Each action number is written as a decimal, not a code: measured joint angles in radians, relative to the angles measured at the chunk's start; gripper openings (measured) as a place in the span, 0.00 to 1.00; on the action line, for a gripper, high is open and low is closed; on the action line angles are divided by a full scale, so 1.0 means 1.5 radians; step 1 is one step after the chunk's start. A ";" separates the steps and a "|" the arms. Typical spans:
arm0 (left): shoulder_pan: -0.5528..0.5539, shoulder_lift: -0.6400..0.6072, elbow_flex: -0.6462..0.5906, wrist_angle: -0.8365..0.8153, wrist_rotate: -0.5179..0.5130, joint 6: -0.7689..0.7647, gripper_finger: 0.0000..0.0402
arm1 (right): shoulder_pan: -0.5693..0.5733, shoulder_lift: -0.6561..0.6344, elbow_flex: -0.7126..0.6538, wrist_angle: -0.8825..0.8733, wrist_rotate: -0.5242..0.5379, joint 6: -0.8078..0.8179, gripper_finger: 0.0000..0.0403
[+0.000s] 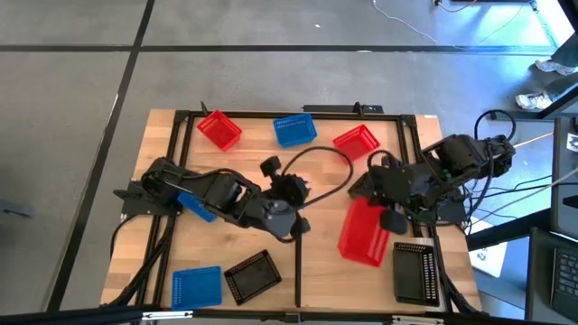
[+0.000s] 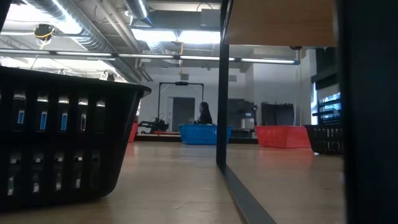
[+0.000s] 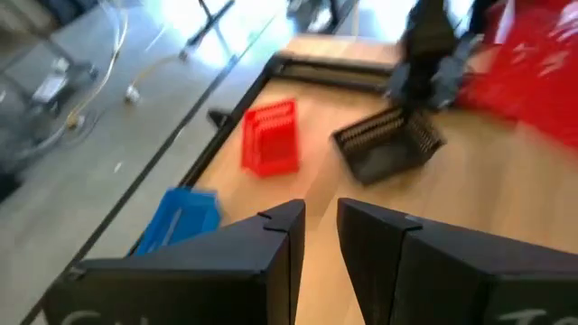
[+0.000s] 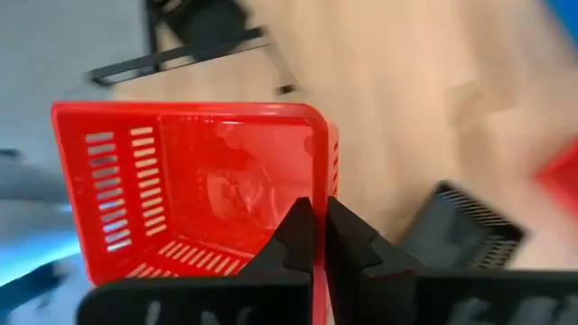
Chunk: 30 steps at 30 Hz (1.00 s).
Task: Stack baskets on shelf by color
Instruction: Put the bottom red bin on the shelf
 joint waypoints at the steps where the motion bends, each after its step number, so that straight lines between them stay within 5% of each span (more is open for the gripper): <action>1: 0.003 -0.002 0.000 -0.018 0.003 -0.018 0.15 | 0.007 0.000 -0.006 0.011 -0.018 0.010 0.00; 5: 0.013 -0.007 0.001 -0.079 0.050 -0.057 0.15 | 0.033 0.000 -0.036 0.068 -0.075 0.029 0.00; 15: 0.039 -0.008 0.001 -0.088 0.315 0.011 0.15 | 0.047 0.001 -0.180 0.147 -0.144 0.089 0.00; 30: 0.040 -0.008 0.001 -0.085 0.324 0.025 0.15 | 0.047 0.001 -0.310 0.215 -0.196 0.096 0.01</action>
